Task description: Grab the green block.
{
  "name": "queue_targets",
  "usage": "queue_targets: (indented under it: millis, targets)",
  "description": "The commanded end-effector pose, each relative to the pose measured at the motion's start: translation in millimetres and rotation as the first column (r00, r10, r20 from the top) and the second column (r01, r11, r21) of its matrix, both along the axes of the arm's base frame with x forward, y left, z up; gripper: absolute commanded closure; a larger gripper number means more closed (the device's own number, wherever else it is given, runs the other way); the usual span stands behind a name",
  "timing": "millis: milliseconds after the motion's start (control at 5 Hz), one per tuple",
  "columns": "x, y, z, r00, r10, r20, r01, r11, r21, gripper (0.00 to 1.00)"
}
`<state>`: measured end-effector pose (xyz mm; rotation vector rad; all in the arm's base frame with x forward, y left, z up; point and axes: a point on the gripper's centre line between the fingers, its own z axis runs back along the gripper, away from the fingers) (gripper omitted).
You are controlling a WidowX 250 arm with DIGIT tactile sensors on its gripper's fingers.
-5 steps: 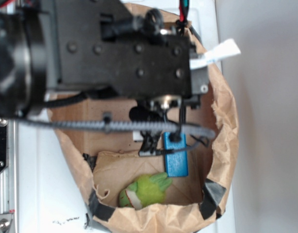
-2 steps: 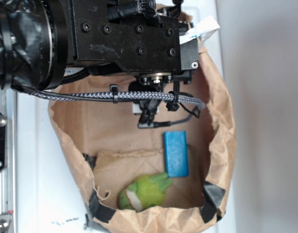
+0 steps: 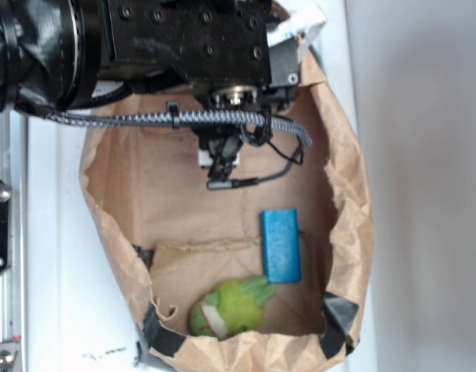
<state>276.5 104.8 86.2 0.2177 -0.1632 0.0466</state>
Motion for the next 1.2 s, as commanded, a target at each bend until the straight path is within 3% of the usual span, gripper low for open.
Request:
queue_targets:
  millis: [0, 400, 600, 1000]
  targets:
    - [1.4, 25.5, 12.8, 0.998, 0.04, 0.042, -0.041, 0.999, 0.034, 0.0]
    - [18.8, 31.4, 8.6, 0.997, 0.064, 0.041, -0.066, 0.996, 0.055, 0.0]
    - [30.9, 34.9, -2.2, 0.997, 0.081, 0.018, -0.081, 0.997, 0.006, 0.0]
    - [36.1, 34.3, -11.0, 1.0, 0.016, -0.009, -0.016, 1.0, -0.003, 0.0]
